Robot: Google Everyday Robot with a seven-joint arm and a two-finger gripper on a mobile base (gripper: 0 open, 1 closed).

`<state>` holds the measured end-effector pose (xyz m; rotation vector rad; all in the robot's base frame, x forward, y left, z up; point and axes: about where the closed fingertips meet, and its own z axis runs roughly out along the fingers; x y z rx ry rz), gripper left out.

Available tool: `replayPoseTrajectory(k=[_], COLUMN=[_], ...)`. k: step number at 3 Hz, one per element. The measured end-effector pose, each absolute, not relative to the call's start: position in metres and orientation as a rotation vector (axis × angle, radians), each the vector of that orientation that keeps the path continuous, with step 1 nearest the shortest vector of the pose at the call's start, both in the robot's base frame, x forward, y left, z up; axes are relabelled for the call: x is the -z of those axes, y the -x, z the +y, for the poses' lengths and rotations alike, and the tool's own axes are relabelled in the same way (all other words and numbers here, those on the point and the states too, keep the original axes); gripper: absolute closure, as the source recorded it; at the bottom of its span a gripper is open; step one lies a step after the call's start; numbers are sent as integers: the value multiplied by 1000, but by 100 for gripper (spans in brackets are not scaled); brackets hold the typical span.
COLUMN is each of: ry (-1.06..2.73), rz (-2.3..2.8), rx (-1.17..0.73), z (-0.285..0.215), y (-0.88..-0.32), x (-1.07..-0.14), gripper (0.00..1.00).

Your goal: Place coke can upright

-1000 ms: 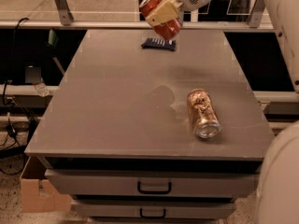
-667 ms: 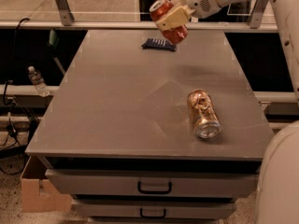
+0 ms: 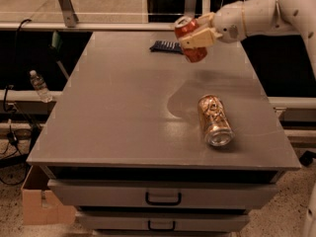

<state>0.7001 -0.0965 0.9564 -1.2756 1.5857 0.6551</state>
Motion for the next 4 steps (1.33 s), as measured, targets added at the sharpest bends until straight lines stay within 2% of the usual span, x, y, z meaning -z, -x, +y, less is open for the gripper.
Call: replayPoseTrajectory(k=[2, 3, 4], ry=[1222, 1222, 1213], rz=[1481, 1455, 1436], rx=[-779, -825, -851], z=[-112, -118, -123], y=[-683, -674, -664], x=[-926, -919, -913], gripper=[100, 83, 59])
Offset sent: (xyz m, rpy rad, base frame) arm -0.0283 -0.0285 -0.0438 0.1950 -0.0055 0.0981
